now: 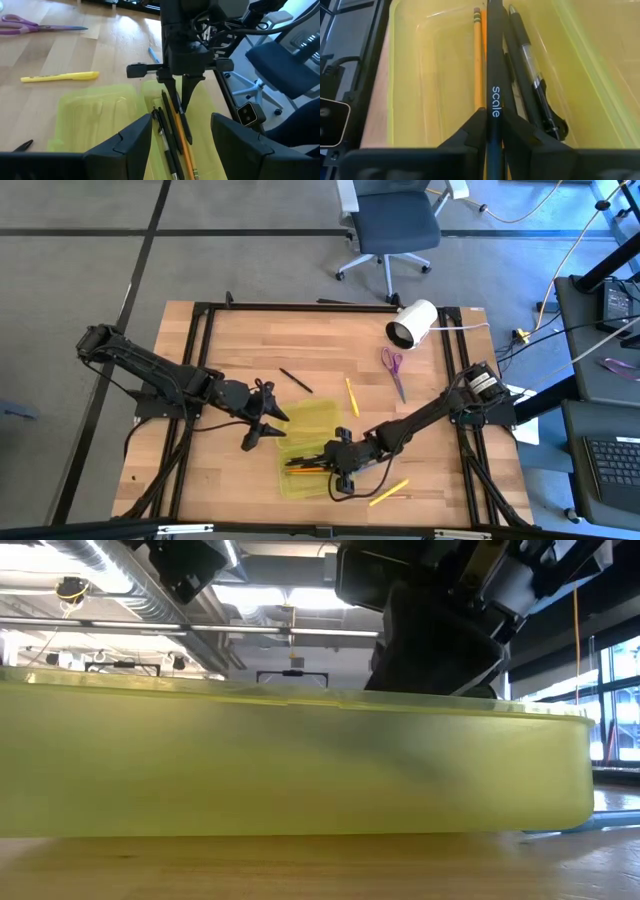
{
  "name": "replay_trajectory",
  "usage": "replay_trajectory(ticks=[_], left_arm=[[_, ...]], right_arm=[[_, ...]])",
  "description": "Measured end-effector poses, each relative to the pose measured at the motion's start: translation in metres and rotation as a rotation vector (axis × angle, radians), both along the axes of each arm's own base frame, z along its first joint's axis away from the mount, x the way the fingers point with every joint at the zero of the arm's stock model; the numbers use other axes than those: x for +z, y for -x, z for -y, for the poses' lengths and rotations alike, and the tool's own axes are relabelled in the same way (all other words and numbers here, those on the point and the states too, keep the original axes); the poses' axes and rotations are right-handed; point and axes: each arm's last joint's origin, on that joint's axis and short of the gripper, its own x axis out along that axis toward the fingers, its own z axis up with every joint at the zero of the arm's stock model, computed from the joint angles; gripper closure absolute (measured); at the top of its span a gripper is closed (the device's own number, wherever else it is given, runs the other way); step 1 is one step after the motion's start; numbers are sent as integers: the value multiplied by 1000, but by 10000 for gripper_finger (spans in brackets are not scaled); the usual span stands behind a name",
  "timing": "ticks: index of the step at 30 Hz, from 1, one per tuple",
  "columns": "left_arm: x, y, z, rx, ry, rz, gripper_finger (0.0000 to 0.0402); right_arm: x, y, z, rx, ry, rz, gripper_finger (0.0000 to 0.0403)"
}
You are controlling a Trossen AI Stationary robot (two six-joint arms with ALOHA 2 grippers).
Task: Pick & place school supplies into a supply box
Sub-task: Put the black pen into the yellow supplies box, then put the yellow pen into the yellow supplies box
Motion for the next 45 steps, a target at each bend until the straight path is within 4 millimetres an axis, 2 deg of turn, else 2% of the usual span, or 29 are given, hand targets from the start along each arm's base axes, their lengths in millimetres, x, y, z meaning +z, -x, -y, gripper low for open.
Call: replay_trajectory(ticks=[12,15,19,22,26,31,34,40,45], left_arm=[[1,0,0,0,2,9,206],[1,0,0,0,1,9,207],[1,0,0,0,1,9,206],[1,0,0,-1,0,9,207],[1,0,0,1,0,9,207],[1,0,0,2,-1,8,207],[1,0,0,3,-3,7,207],[0,0,-1,28,-15,10,207],[1,-1,-3,91,-46,20,207]], right_arm=[[0,1,-1,44,-36,-22,312],[2,2,-3,102,-57,-31,299],[14,7,-1,128,-76,-47,278],[33,15,3,123,-65,-51,272],[64,34,0,143,-56,-50,271],[84,68,-17,181,-67,-126,271],[84,85,-31,188,-76,-186,271],[80,117,-64,319,-45,-233,271],[75,138,-73,366,28,-311,272]])
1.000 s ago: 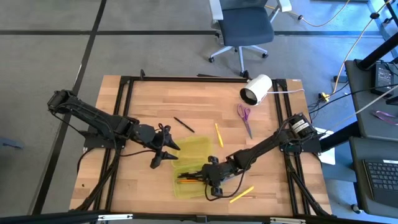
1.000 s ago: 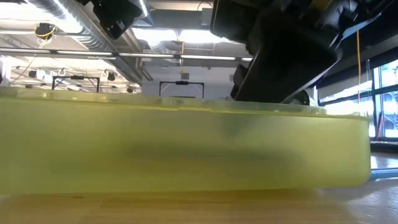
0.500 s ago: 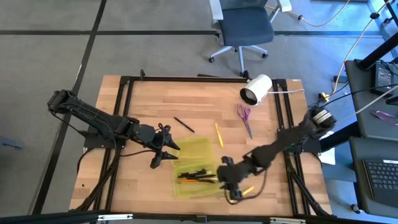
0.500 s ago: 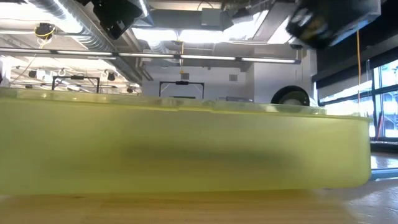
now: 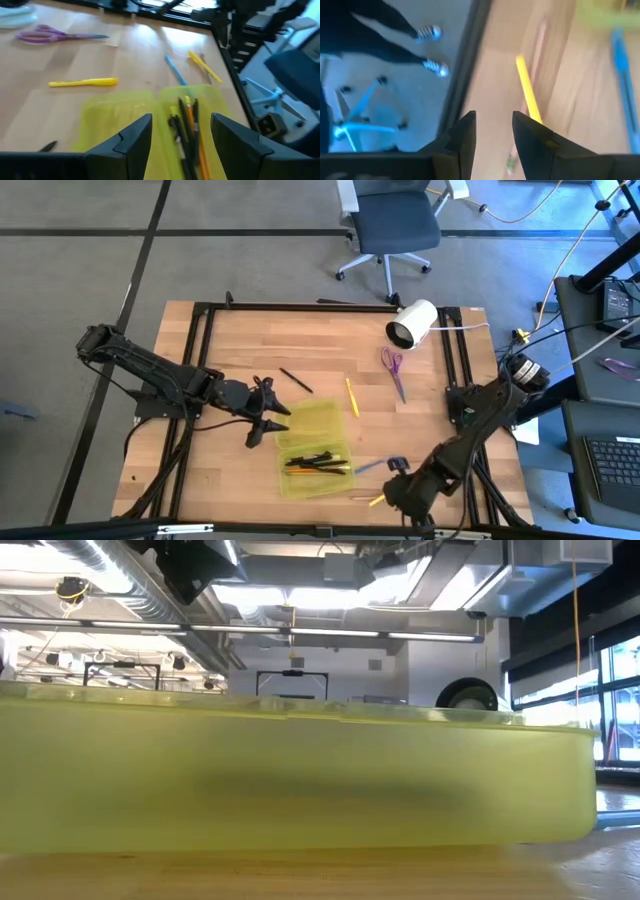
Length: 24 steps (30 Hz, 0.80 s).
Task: Pick & place school supplies into a supply box
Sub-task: Put the yellow pen into the yellow supplies box
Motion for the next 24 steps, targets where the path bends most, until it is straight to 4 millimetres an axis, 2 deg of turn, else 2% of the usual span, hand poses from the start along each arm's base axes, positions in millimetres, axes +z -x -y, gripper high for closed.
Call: replay_trajectory(ticks=[4,9,19,24], left_arm=[[0,0,-2,63,-31,11,207],[0,0,-3,91,-44,15,208],[0,0,-3,95,-45,15,206],[0,0,-3,95,-45,14,206]], right_arm=[[-9,8,2,16,86,-73,275],[-25,9,4,17,174,-140,275],[-47,6,2,55,276,-164,276],[-49,6,3,45,304,-149,276]])
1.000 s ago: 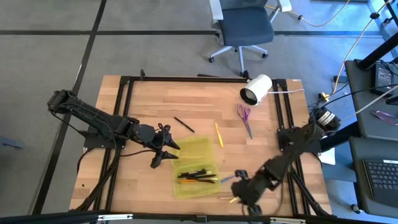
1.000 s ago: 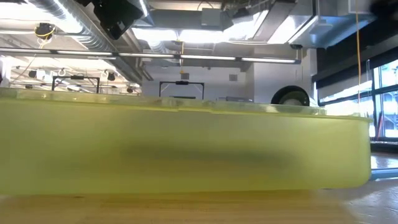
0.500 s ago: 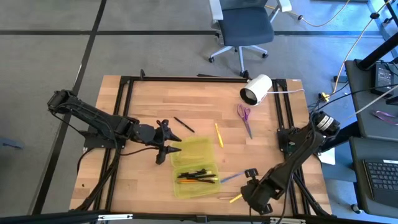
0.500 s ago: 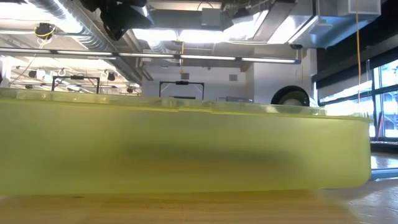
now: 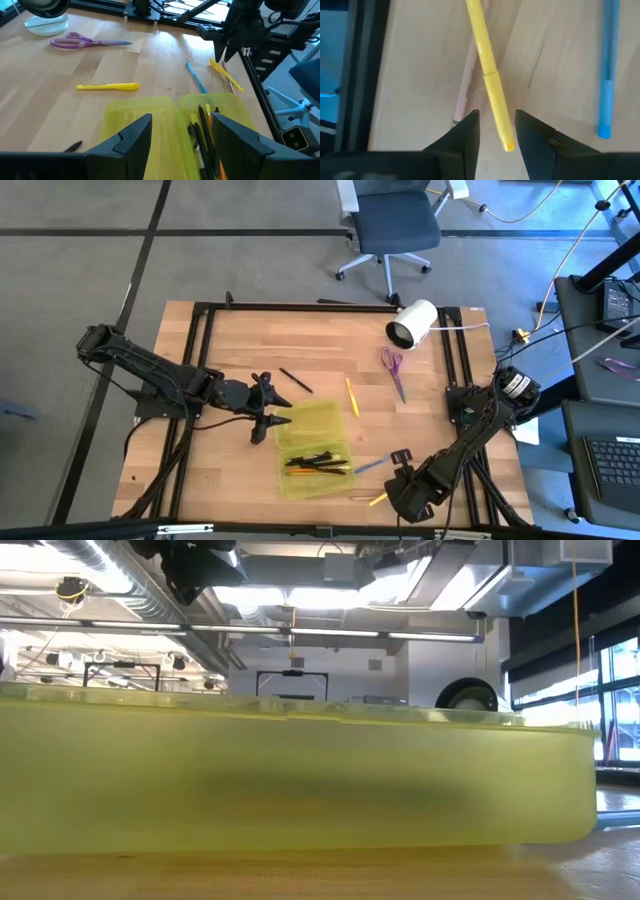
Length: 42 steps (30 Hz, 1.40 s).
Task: Pick & place school supplies into a supply box
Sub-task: Put the yellow pen into the yellow supplies box
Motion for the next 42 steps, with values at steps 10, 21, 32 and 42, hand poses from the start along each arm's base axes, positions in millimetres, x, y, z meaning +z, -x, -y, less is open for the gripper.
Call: replay_trajectory(ticks=[10,21,32,42], left_arm=[[0,0,0,0,-1,-1,206],[0,0,0,6,-5,-3,206],[0,0,0,10,-6,-2,207],[0,0,0,11,-6,-3,207]], right_arm=[[-8,4,4,24,21,-9,276],[-24,8,10,51,14,2,276],[-32,12,15,47,36,15,276],[-32,11,14,54,43,44,276]])
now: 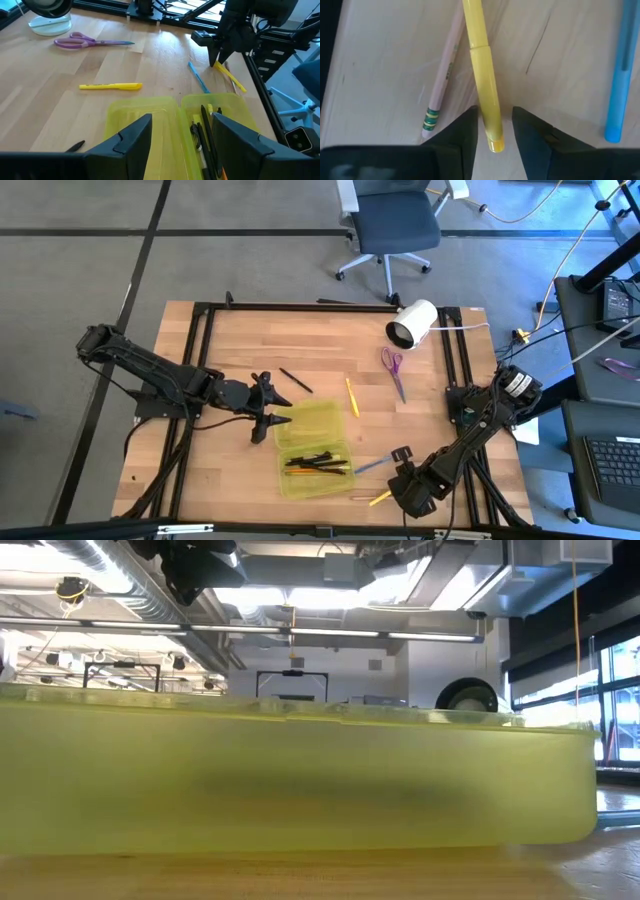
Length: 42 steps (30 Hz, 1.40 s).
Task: Pick & place school supplies into a supply box
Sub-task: Put the yellow pen into the yellow supplies box
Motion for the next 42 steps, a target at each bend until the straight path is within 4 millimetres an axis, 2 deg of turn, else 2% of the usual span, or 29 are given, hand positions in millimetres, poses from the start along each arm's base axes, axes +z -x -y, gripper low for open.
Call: replay_trajectory(ticks=[17,28,42], left_arm=[[0,0,0,0,-1,0,206],[0,0,0,-1,-1,0,206],[0,0,0,-1,-1,0,206]], right_arm=[[-1,1,2,-12,16,-5,278],[-2,1,2,-19,19,-2,355],[3,-1,1,-94,21,-23,355]])
